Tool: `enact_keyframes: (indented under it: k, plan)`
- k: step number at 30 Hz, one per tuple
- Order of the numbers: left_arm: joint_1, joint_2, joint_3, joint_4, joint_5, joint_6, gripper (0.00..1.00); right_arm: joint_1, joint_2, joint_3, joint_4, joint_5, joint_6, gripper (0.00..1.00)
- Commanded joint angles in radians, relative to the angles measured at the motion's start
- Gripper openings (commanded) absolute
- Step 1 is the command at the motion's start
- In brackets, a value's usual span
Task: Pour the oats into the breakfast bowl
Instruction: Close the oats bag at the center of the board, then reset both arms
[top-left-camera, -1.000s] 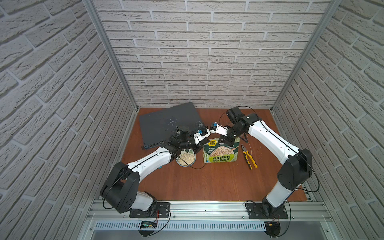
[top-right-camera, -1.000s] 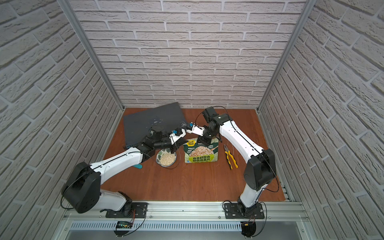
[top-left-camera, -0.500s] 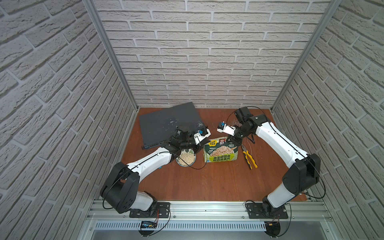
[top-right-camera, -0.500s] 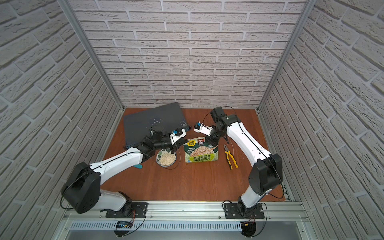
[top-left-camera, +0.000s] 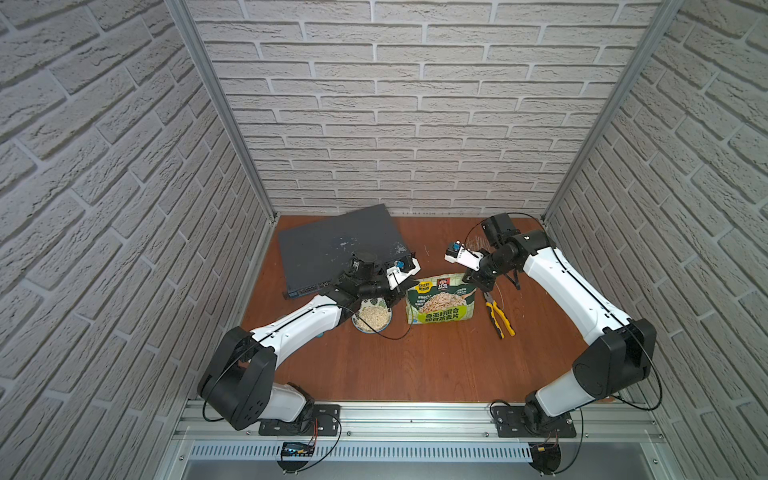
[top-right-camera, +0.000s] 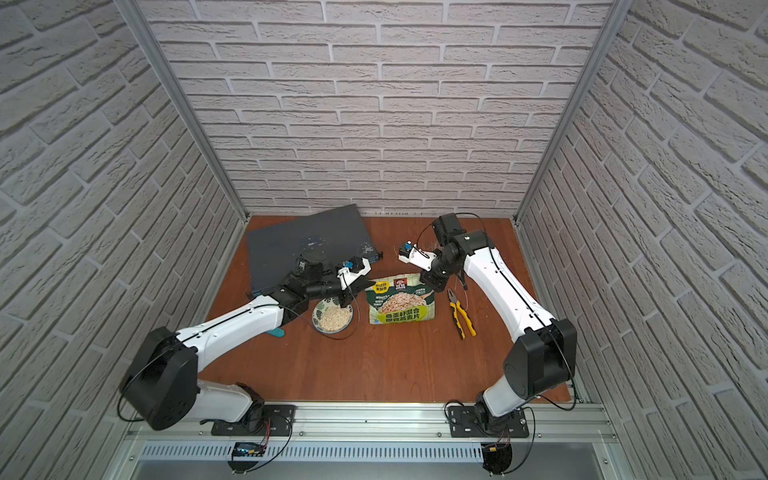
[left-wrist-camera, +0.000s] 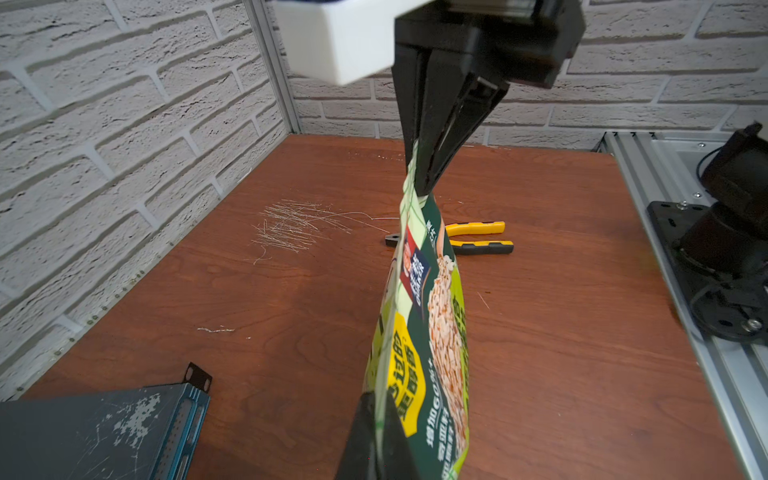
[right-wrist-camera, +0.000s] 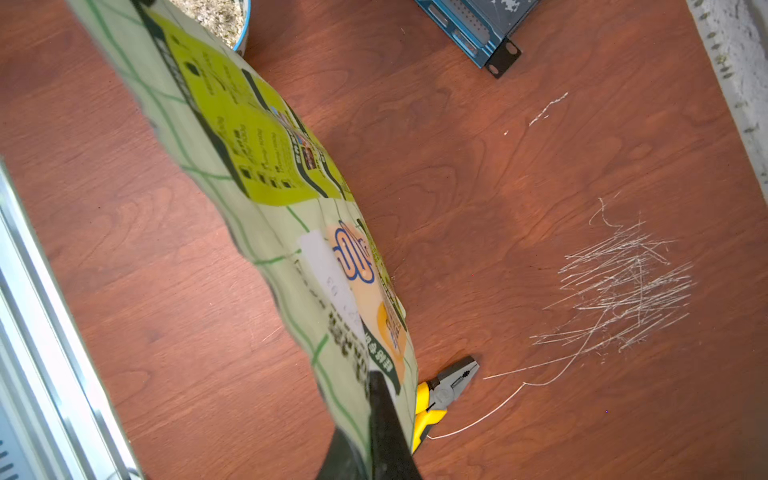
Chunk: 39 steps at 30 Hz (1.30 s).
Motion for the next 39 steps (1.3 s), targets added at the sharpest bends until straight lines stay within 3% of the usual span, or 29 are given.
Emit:
enact_keyframes:
  k: [1, 3, 4, 5, 7, 10, 13, 17, 24, 30, 32, 34, 39]
  plan:
    - [0.019, -0.035, -0.007, 0.026, -0.024, 0.004, 0.00, -0.027, -0.050, -0.018, -0.013, 0.080, 0.011, 0.05]
    - [0.020, -0.038, -0.007, 0.029, -0.034, 0.004, 0.00, -0.031, -0.064, -0.024, -0.005, 0.092, 0.013, 0.17]
    - [0.021, -0.038, -0.006, 0.030, -0.043, 0.002, 0.00, -0.033, -0.070, -0.025, -0.003, 0.094, 0.011, 0.18]
    - [0.024, -0.039, -0.006, 0.033, -0.050, 0.000, 0.00, -0.034, -0.074, -0.025, -0.003, 0.096, 0.010, 0.18]
    - [0.030, -0.040, -0.006, 0.040, -0.063, -0.009, 0.00, -0.035, -0.081, -0.023, -0.007, 0.097, 0.009, 0.05]
    - [0.039, -0.045, -0.005, 0.048, -0.071, -0.018, 0.00, -0.036, -0.091, -0.024, -0.002, 0.099, 0.011, 0.04]
    - [0.042, -0.049, -0.002, 0.041, -0.073, -0.017, 0.00, -0.041, -0.110, -0.035, 0.024, 0.101, 0.025, 0.22]
    - [0.044, -0.058, -0.005, 0.031, -0.074, -0.018, 0.00, -0.055, -0.152, -0.058, 0.069, 0.068, 0.051, 0.37]
    - [0.063, -0.115, -0.025, 0.014, -0.060, -0.046, 0.37, -0.109, -0.257, -0.151, 0.182, 0.062, 0.136, 0.49]
    - [0.116, -0.229, -0.089, 0.012, -0.059, -0.142, 0.48, -0.164, -0.391, -0.339, 0.384, 0.121, 0.354, 0.56]
    - [0.139, -0.280, -0.126, 0.019, -0.115, -0.194, 0.51, -0.177, -0.436, -0.414, 0.468, 0.173, 0.434, 0.60]
    - [0.169, -0.325, -0.170, 0.039, -0.215, -0.273, 0.60, -0.191, -0.475, -0.504, 0.563, 0.251, 0.508, 0.66]
    - [0.329, -0.465, -0.288, -0.005, -0.524, -0.511, 0.91, -0.228, -0.542, -0.754, 0.844, 0.464, 0.746, 0.88]
